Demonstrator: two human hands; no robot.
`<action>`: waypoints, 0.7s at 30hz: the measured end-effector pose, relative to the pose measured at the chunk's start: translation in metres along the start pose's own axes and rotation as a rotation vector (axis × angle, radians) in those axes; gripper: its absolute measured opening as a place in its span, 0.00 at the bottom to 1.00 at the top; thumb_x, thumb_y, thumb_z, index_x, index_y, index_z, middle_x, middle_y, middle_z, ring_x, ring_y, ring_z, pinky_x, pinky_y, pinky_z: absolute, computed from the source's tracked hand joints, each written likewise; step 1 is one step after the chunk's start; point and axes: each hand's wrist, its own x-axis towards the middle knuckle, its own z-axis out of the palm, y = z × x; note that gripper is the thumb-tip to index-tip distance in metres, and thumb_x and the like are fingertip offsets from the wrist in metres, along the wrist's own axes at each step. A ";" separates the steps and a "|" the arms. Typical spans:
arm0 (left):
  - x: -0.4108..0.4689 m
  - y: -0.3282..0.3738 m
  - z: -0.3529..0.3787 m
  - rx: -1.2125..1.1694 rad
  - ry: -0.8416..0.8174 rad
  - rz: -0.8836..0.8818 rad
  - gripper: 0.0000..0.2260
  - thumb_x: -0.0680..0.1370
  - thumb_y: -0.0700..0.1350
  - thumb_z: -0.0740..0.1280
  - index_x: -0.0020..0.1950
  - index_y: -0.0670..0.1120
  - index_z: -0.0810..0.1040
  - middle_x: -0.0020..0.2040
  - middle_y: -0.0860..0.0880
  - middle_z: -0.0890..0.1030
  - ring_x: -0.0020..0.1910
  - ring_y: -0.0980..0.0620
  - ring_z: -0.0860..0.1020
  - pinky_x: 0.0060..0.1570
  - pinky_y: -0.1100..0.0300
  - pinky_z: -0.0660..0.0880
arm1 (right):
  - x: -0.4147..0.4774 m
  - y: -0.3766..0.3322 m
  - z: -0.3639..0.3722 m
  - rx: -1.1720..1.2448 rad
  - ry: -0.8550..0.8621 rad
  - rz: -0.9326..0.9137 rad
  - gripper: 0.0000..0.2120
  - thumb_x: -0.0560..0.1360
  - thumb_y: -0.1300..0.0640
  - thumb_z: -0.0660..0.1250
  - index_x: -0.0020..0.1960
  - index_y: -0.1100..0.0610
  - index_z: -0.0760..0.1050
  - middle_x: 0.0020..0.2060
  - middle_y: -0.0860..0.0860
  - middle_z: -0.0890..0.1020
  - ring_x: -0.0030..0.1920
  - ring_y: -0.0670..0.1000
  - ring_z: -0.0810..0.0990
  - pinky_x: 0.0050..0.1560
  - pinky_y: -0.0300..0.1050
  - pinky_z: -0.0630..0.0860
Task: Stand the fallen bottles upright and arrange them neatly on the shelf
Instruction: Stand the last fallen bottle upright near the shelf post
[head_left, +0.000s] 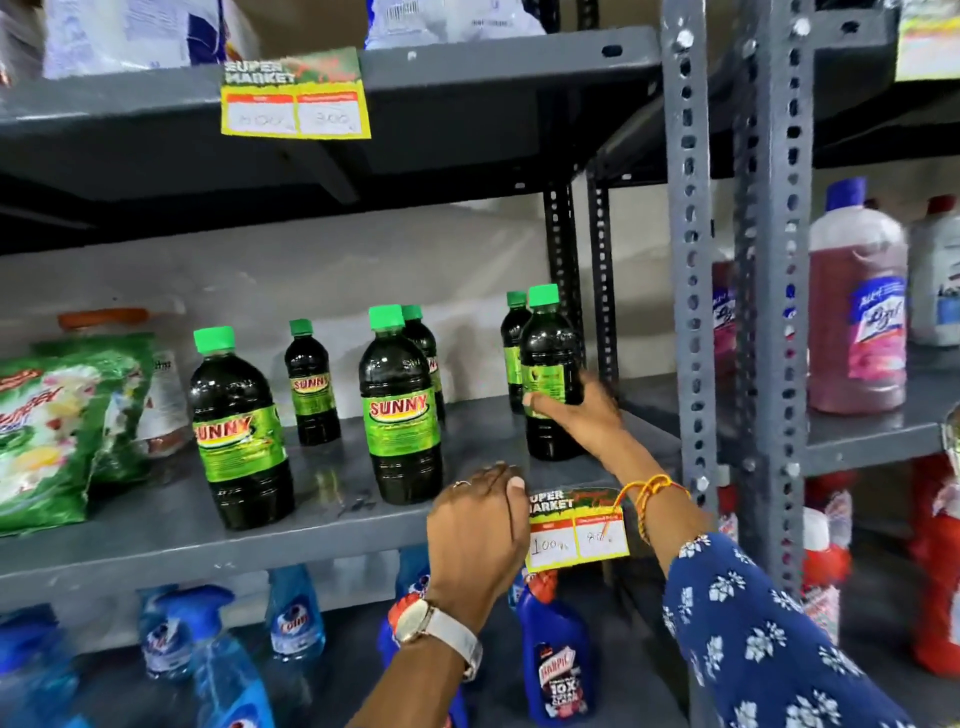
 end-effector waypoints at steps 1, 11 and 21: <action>0.000 0.000 0.000 -0.012 0.003 -0.002 0.14 0.76 0.46 0.53 0.38 0.49 0.77 0.32 0.50 0.81 0.28 0.49 0.77 0.28 0.60 0.70 | 0.001 0.000 0.000 0.017 -0.027 0.004 0.27 0.55 0.40 0.76 0.50 0.46 0.74 0.44 0.42 0.80 0.45 0.43 0.78 0.44 0.38 0.73; -0.002 0.002 0.001 -0.053 -0.087 -0.043 0.20 0.77 0.47 0.50 0.47 0.45 0.82 0.46 0.48 0.85 0.42 0.50 0.81 0.42 0.58 0.75 | 0.006 0.007 -0.003 0.053 -0.073 0.066 0.37 0.61 0.55 0.77 0.64 0.54 0.61 0.51 0.50 0.76 0.50 0.49 0.75 0.47 0.41 0.71; -0.003 0.003 -0.001 -0.056 -0.130 -0.066 0.22 0.77 0.48 0.48 0.50 0.45 0.82 0.49 0.47 0.84 0.46 0.49 0.81 0.46 0.56 0.74 | 0.007 0.009 -0.002 0.052 -0.078 0.077 0.41 0.58 0.53 0.78 0.65 0.56 0.62 0.55 0.53 0.78 0.55 0.52 0.76 0.58 0.49 0.71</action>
